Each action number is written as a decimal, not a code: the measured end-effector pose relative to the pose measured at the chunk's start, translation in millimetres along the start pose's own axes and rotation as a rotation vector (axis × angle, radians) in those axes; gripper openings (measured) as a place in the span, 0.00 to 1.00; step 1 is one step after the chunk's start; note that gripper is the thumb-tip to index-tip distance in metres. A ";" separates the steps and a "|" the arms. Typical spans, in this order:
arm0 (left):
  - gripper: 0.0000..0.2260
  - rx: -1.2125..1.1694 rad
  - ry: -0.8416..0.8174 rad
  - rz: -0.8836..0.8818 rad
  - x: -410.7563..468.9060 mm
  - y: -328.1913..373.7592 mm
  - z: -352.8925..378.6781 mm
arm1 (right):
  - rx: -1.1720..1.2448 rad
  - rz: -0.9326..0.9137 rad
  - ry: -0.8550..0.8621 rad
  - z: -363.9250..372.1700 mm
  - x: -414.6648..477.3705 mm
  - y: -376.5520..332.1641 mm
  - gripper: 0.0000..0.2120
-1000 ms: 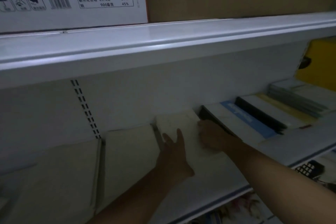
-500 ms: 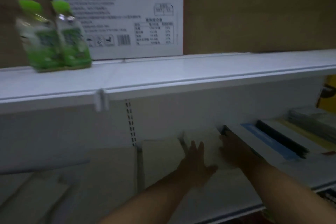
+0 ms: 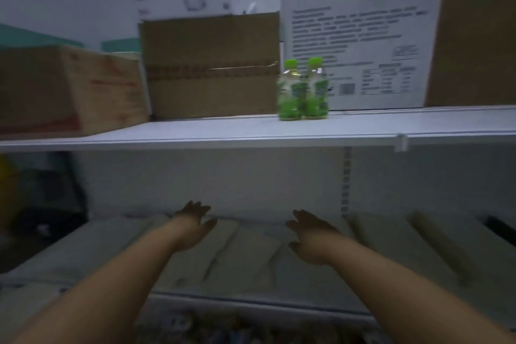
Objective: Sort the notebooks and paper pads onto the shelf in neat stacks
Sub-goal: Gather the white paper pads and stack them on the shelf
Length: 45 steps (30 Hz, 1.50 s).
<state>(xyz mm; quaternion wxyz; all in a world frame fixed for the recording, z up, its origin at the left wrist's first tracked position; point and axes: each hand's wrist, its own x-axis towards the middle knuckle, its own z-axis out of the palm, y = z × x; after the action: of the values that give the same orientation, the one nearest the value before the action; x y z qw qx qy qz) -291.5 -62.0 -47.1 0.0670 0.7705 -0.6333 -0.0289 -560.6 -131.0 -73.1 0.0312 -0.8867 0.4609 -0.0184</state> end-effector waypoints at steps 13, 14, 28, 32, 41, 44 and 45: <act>0.20 -0.300 0.050 -0.151 -79.4 -123.0 40.6 | -0.001 -0.033 -0.105 62.9 41.9 -122.0 0.24; 0.18 -0.303 0.056 -0.136 -77.3 -122.6 43.7 | 0.010 -0.023 -0.095 63.8 48.9 -124.6 0.24; 0.13 -0.499 -0.087 -0.166 15.3 -151.6 63.2 | -0.007 -0.067 0.036 106.5 169.8 -153.6 0.15; 0.09 -0.987 -0.124 -0.392 33.9 -158.9 77.2 | -0.100 -0.080 0.122 108.2 180.6 -146.6 0.17; 0.27 -2.025 -0.224 -0.563 54.3 -185.6 85.5 | 0.321 -0.348 0.706 100.1 187.8 -109.8 0.20; 0.32 -2.083 -0.382 -0.459 58.3 -202.8 84.2 | 0.420 -0.556 0.738 86.0 183.4 -119.3 0.19; 0.30 -2.024 -0.433 -0.417 59.0 -207.4 84.4 | 0.413 -0.598 0.748 82.5 183.0 -126.2 0.17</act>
<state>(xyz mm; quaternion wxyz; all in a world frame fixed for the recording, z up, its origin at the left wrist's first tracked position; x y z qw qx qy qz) -89.3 -86.2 -157.2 0.5579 0.4274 -0.1673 -0.6915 -347.4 -205.3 -145.6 0.0319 -0.8877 0.1541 -0.4327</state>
